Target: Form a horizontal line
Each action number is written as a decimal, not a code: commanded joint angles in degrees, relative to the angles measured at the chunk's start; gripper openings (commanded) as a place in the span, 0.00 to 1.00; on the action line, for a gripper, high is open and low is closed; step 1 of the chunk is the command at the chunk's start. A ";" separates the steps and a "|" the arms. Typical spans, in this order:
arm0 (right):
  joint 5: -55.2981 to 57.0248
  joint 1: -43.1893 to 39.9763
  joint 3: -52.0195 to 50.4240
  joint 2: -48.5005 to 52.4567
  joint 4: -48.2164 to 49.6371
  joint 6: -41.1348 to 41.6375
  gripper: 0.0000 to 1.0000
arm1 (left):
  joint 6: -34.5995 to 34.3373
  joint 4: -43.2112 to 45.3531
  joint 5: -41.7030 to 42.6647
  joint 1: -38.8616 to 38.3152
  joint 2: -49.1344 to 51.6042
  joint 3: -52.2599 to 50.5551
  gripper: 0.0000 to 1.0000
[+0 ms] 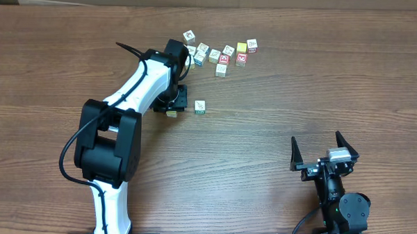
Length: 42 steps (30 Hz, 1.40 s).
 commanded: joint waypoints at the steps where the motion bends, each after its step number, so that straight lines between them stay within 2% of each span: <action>1: -0.33 0.24 -0.61 -0.57 0.33 -0.07 1.00 | 0.94 0.44 -2.21 -0.55 0.61 -0.83 0.39; 4: -0.31 0.24 -0.61 -0.57 0.33 -0.07 1.00 | 3.26 1.51 -2.16 -0.55 0.61 -0.83 0.35; 9: -0.31 0.24 -0.61 -0.57 0.33 -0.07 1.00 | 1.86 1.20 -1.92 -0.52 0.61 -0.83 0.29; 12: -0.33 0.24 -0.61 -0.57 0.33 -0.04 1.00 | -1.16 0.98 -1.90 -0.61 0.61 -0.83 0.35; 15: -0.33 0.24 -0.61 -0.57 0.33 -0.07 1.00 | -1.55 1.18 -1.90 -0.81 0.61 -0.85 0.42; 17: -0.33 0.24 -0.61 -0.57 0.33 -0.07 1.00 | -1.51 1.16 -1.92 -0.81 0.61 -0.83 0.43; 27: -0.33 0.24 -0.61 -0.57 0.33 -0.07 1.00 | 0.81 0.55 -1.92 -0.81 0.61 -0.85 0.42; 35: -0.31 0.24 -0.61 -0.57 0.33 -0.07 1.00 | 3.30 0.72 -1.90 -0.81 0.61 -0.85 0.37; 42: -0.33 0.24 -0.61 -0.57 0.33 -0.07 1.00 | 6.10 1.01 -1.90 -0.81 0.61 -0.85 0.38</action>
